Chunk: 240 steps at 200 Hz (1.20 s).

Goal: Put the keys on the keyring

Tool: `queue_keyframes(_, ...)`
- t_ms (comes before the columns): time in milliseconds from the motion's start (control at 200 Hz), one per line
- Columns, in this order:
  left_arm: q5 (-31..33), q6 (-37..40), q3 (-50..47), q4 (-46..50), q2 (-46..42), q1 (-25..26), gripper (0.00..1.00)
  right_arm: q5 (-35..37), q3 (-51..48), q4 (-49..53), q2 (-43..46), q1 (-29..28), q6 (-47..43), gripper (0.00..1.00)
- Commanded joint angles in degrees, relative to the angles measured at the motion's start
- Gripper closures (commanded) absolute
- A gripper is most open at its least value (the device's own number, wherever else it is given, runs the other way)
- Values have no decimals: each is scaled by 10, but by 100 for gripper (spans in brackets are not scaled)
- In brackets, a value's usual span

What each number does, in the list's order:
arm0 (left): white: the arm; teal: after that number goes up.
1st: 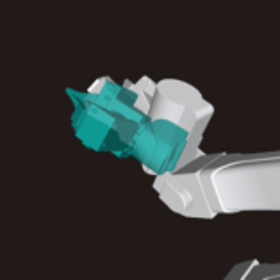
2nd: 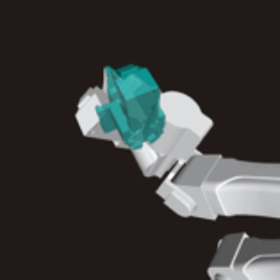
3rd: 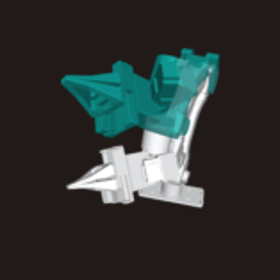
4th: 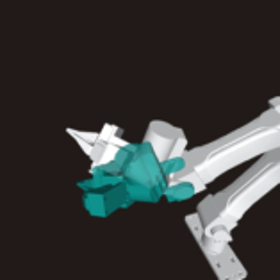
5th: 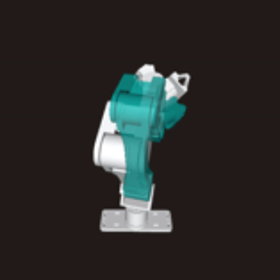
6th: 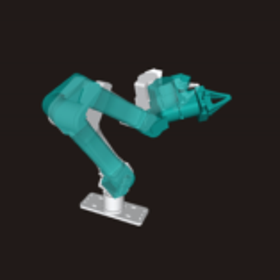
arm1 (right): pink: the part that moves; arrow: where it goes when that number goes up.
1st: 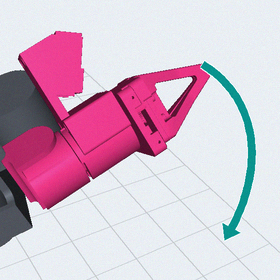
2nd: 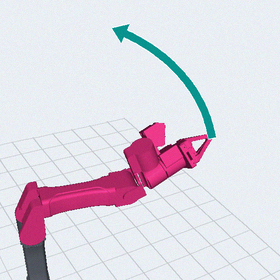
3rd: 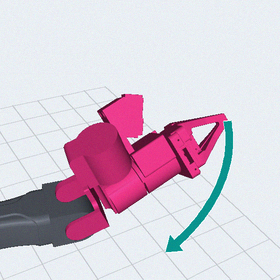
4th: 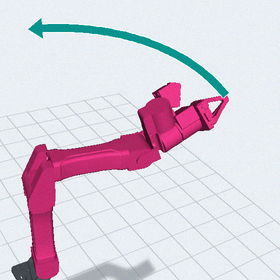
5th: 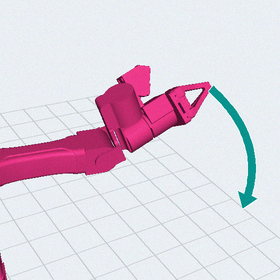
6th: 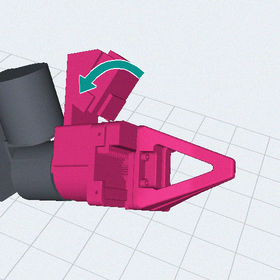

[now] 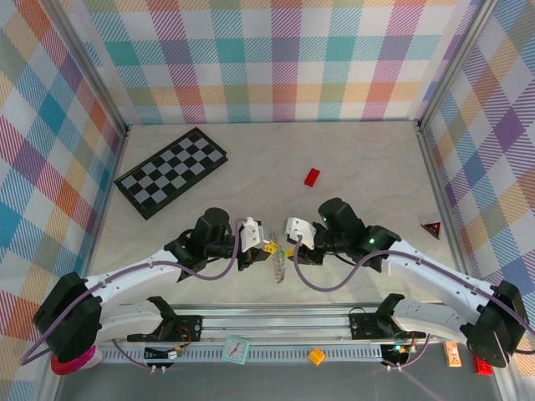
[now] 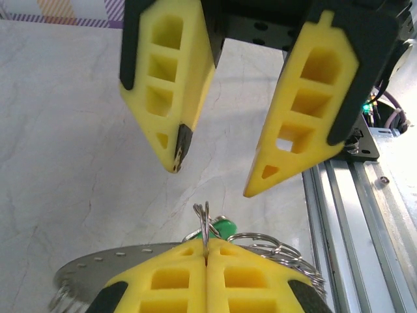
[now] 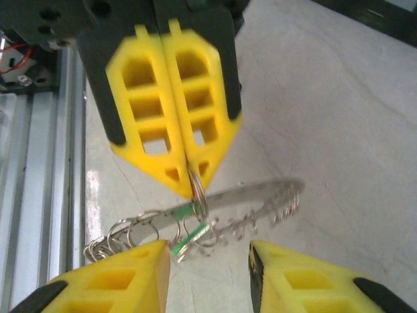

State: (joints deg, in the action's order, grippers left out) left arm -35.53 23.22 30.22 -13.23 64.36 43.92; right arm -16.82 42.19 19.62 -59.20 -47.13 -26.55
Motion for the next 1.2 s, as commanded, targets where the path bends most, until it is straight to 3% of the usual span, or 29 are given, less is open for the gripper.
queue_keyframes(0, -23, -14, -14, -61, -12, 6, 100, 6, -35, -56, 24, 2, 41, 63)
queue_keyframes(215, -24, -20, -21, -79, -16, 6, 100, -24, -72, -115, 35, 2, 84, 70)
queue_keyframes(855, -32, -31, -24, -121, -17, 6, 100, -76, -47, -132, -45, 2, 79, 93)
queue_keyframes(1195, -33, -30, -25, -131, -6, 6, 100, -41, -46, -107, -13, 2, 75, 93)
